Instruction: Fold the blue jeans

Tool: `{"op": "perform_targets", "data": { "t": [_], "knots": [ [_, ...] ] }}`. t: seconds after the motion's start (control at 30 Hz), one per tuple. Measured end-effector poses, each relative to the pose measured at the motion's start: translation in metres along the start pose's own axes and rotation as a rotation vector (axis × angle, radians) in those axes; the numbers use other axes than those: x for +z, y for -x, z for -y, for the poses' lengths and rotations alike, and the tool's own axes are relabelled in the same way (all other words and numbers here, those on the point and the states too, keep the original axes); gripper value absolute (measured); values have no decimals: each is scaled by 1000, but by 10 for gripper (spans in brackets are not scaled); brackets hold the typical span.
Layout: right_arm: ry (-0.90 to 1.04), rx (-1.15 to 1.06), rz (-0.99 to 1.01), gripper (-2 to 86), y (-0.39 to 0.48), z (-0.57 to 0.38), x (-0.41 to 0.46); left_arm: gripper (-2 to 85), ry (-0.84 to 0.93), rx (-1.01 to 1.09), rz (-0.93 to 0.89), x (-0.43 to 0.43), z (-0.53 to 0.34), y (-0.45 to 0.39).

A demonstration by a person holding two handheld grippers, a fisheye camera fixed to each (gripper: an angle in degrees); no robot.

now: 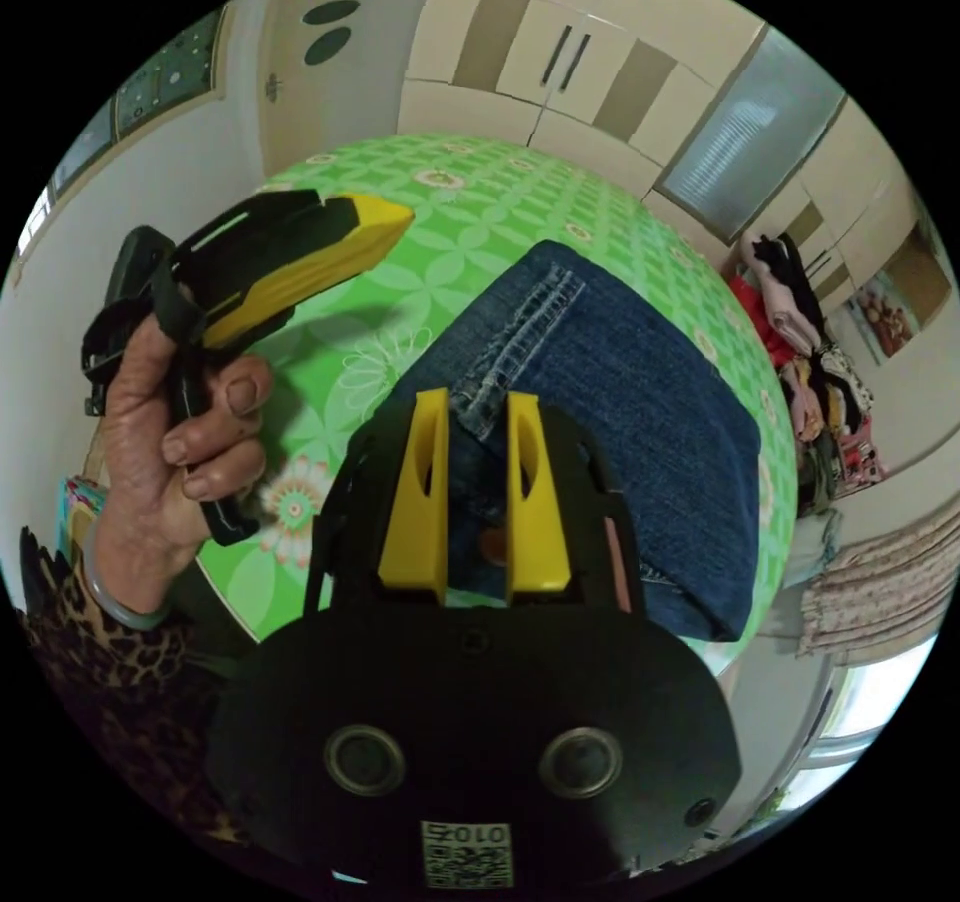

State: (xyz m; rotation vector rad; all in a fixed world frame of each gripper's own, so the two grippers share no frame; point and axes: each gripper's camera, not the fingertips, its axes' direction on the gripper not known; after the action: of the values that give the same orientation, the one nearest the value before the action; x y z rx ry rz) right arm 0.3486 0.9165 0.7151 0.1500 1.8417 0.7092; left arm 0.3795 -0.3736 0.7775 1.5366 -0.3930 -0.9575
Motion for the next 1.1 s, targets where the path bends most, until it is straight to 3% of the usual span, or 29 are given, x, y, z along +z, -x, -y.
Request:
{"op": "perform_targets", "data": {
  "t": [0.17, 0.27, 0.37, 0.5, 0.6, 0.7, 0.83, 0.9, 1.0, 1.1],
  "knots": [
    [-49, -7, 49, 48, -20, -6, -5, -1, -1, 2, 11, -3, 0, -4],
    [-187, 79, -127, 35, -58, -23, -42, -1, 10, 2, 11, -2, 2, -5],
    [-266, 211, -227, 31, -131, -47, -86, -1, 5, 4, 10, -3, 2, -6],
    [-289, 500, -132, 30, -253, -106, -116, -1, 0, -1, -2, -4, 4, -6],
    [-216, 631, -456, 30, -292, -137, -104, -1, -27, 1, 6, -7, 4, -7],
    [37, 740, -433, 33, -355, -160, -48, -1, -31, -9, -3, -7, 6, -5],
    [232, 837, -640, 38, -389, -209, -15, -1, -28, -2, 12, -6, 9, -6],
    [251, 849, -666, 40, -399, -226, -15, -1, -28, 1, 13, -5, 10, -6],
    [216, 920, -533, 46, -420, -248, -24, -1, -37, -3, -1, -5, 13, -4],
    [19, 1011, -458, 50, -416, -262, -52, -1, -40, -7, -6, -5, 16, -2]
  ]
}}
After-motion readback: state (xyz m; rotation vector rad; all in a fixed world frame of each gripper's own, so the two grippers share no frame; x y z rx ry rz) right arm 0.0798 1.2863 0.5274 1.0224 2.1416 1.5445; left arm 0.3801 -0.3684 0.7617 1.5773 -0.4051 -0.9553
